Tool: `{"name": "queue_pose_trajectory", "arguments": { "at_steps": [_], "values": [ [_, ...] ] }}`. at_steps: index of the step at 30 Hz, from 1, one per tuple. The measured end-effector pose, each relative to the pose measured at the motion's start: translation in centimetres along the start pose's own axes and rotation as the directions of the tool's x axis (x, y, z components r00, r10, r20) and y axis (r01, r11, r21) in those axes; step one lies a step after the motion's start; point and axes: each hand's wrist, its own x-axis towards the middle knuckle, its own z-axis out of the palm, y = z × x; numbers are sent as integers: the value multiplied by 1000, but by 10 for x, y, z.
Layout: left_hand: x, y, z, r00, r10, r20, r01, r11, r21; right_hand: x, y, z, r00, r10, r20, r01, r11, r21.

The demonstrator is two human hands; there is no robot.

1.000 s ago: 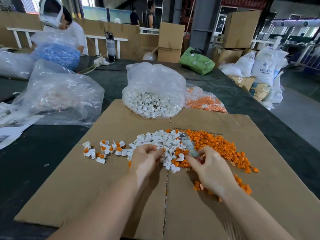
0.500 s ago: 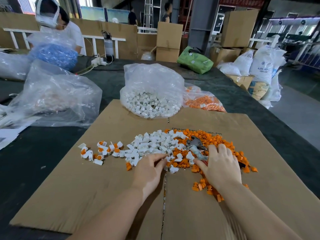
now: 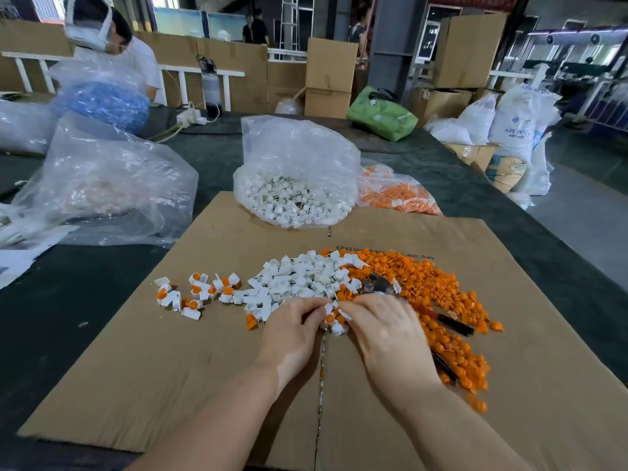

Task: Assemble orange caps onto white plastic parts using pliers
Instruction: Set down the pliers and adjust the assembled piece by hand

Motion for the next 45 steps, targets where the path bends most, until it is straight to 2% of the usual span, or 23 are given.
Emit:
{"name": "queue_pose_trajectory", "arguments": {
  "at_steps": [3, 9, 19, 24, 28, 32, 37, 45],
  "values": [
    [-2, 2, -2, 1000, 0, 22, 1, 1000, -20, -3, -12, 7, 999, 40, 27, -43, 989, 139],
    [-10, 4, -8, 996, -2, 84, 8, 997, -74, -1, -20, 16, 981, 184, 54, -192, 954, 229],
    [-8, 1, -6, 996, 31, 83, -29, 999, -29, -2, -22, 14, 978, 191, 85, -206, 946, 250],
    [-8, 0, -3, 994, 85, 71, -89, 995, 51, -3, -22, 12, 974, 198, 113, -223, 929, 296],
    [-5, -2, -2, 997, 53, 59, -56, 997, 47, -4, -24, 10, 968, 203, 147, -238, 928, 287],
    [-6, -1, -2, 998, 6, 69, -7, 1000, 9, -2, -22, 10, 965, 247, 88, -262, 926, 273],
    [-11, 1, -4, 992, 76, 100, -74, 997, -17, -1, -24, 10, 968, 244, 53, -250, 935, 251],
    [-11, 2, -6, 996, 66, 59, -59, 993, -101, -2, -22, 10, 955, 297, -16, -277, 907, 318]
  ]
}}
